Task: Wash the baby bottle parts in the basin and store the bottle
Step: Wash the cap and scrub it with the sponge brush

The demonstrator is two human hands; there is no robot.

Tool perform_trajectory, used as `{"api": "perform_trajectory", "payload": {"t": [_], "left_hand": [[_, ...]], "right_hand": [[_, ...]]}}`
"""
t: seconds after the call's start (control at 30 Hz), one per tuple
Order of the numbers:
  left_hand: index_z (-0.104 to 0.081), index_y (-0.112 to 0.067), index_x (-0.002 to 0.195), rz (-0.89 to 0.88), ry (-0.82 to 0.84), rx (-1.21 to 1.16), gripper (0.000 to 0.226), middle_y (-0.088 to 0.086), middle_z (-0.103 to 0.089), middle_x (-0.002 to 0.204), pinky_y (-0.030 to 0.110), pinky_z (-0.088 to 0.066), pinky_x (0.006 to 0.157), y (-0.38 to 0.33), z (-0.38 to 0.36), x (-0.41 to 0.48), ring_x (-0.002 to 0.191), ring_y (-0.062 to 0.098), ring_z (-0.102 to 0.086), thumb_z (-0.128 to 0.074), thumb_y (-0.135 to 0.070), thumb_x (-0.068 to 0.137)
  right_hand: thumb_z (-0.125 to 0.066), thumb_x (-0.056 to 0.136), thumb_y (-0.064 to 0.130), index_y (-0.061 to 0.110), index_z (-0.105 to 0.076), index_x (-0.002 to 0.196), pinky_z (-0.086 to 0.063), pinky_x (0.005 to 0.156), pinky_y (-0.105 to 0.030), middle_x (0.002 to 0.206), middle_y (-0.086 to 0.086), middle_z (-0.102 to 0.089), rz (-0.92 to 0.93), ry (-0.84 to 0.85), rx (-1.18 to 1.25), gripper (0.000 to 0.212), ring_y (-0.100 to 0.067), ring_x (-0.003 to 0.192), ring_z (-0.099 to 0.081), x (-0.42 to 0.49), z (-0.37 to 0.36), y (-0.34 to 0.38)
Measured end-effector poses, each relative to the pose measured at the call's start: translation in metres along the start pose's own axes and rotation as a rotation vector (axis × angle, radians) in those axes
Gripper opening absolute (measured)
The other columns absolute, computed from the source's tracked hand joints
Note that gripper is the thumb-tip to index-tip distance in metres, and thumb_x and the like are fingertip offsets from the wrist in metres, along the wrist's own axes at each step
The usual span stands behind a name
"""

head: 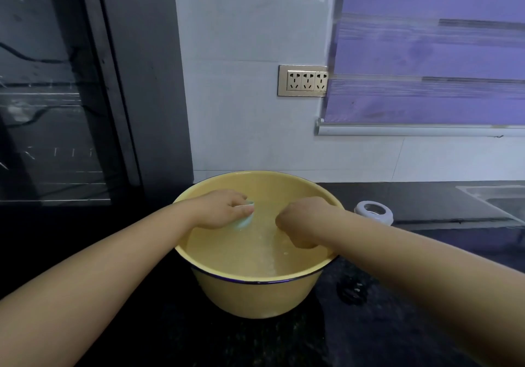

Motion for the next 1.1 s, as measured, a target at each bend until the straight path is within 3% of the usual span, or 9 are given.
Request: {"api": "perform_trajectory", "payload": {"t": [0.1, 0.17, 0.23, 0.33, 0.43, 0.53, 0.73, 0.97, 1.1], "left_hand": [[-0.057, -0.007, 0.122, 0.005, 0.02, -0.016, 0.044, 0.005, -0.043, 0.144, 0.028, -0.028, 0.105, -0.002, -0.001, 0.0, 0.132, 0.02, -0.039, -0.029, -0.035, 0.103], [-0.06, -0.01, 0.101, 0.012, 0.028, -0.013, 0.037, 0.007, -0.056, 0.117, 0.031, -0.037, 0.093, 0.002, -0.004, 0.002, 0.108, 0.023, -0.051, -0.031, -0.034, 0.103], [-0.047, -0.016, 0.071, -0.02, -0.027, -0.026, 0.034, 0.004, -0.047, 0.081, 0.03, -0.035, 0.069, 0.002, 0.001, 0.003, 0.073, 0.02, -0.043, -0.039, -0.031, 0.101], [-0.051, -0.016, 0.064, -0.059, -0.159, -0.136, 0.035, -0.004, -0.038, 0.064, 0.026, -0.028, 0.056, 0.0, 0.012, 0.001, 0.057, 0.013, -0.032, -0.049, -0.029, 0.096], [-0.061, -0.002, 0.08, -0.033, -0.308, -0.212, 0.034, 0.005, -0.046, 0.074, 0.027, -0.03, 0.059, 0.0, 0.025, -0.001, 0.065, 0.015, -0.039, -0.052, -0.031, 0.095], [-0.071, -0.014, 0.091, 0.059, -0.455, -0.414, 0.024, -0.001, -0.066, 0.091, 0.026, -0.043, 0.071, 0.009, 0.039, -0.006, 0.08, 0.014, -0.055, -0.056, -0.032, 0.093], [-0.066, -0.015, 0.102, 0.249, -0.305, -1.046, 0.013, 0.004, -0.066, 0.098, 0.03, -0.049, 0.083, 0.012, 0.029, -0.011, 0.083, 0.012, -0.062, -0.055, -0.015, 0.095], [-0.061, -0.008, 0.102, 0.094, -0.284, -1.357, 0.024, 0.006, -0.067, 0.095, 0.041, -0.047, 0.094, -0.026, 0.024, -0.015, 0.087, 0.016, -0.064, -0.04, 0.002, 0.097], [-0.058, -0.011, 0.105, -0.015, -0.286, -1.265, 0.013, 0.009, -0.063, 0.097, 0.03, -0.047, 0.083, -0.034, 0.02, -0.018, 0.088, 0.021, -0.058, -0.047, -0.008, 0.097]], "right_hand": [[-0.044, 0.093, 0.007, 0.011, -0.046, 0.129, -0.039, 0.068, -0.032, 0.114, -0.007, -0.054, 0.025, 0.045, 0.066, 0.036, -0.026, 0.094, -0.054, 0.0, 0.0, 0.011], [-0.043, 0.093, 0.007, 0.01, -0.038, 0.136, -0.038, 0.073, -0.032, 0.125, -0.009, -0.05, 0.041, 0.104, 0.111, 0.043, -0.028, 0.107, -0.053, -0.002, -0.002, 0.015], [-0.042, 0.093, 0.006, 0.01, -0.039, 0.136, -0.04, 0.074, -0.032, 0.127, -0.008, -0.049, 0.049, 0.099, 0.141, 0.044, -0.028, 0.109, -0.053, -0.002, -0.001, 0.014], [-0.04, 0.091, 0.006, 0.015, -0.045, 0.134, -0.047, 0.082, -0.033, 0.128, -0.005, -0.051, 0.007, -0.004, 0.226, 0.045, -0.027, 0.11, -0.054, -0.007, 0.007, 0.006], [-0.036, 0.088, 0.004, 0.027, -0.041, 0.141, -0.047, 0.091, -0.035, 0.131, -0.003, -0.052, -0.036, -0.145, 0.327, 0.057, -0.024, 0.116, -0.052, -0.018, 0.019, -0.007], [-0.033, 0.091, 0.008, 0.045, -0.028, 0.143, -0.044, 0.079, -0.031, 0.115, -0.006, -0.05, -0.107, -0.307, 0.488, 0.065, -0.021, 0.099, -0.052, -0.028, 0.028, -0.028], [-0.036, 0.096, 0.04, 0.056, -0.022, 0.14, -0.039, 0.078, -0.033, 0.091, 0.0, -0.038, -0.134, -0.626, 0.646, 0.049, -0.028, 0.096, -0.056, -0.053, 0.049, -0.033], [-0.028, 0.1, 0.042, 0.058, -0.022, 0.139, -0.036, 0.06, -0.031, 0.074, 0.003, -0.029, -0.113, -0.822, 0.474, 0.042, -0.027, 0.069, -0.048, -0.061, 0.063, -0.017], [-0.033, 0.099, 0.038, 0.059, -0.031, 0.135, -0.038, 0.065, -0.033, 0.08, 0.001, -0.04, -0.168, -0.823, 0.5, 0.042, -0.029, 0.082, -0.058, -0.051, 0.065, -0.033]]}}
Point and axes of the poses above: each hand's wrist, its own x-axis towards the middle knuckle, its own z-axis out of the back of the hand, y = z × x, the point moved 7 cm from there along x, towards the middle knuckle
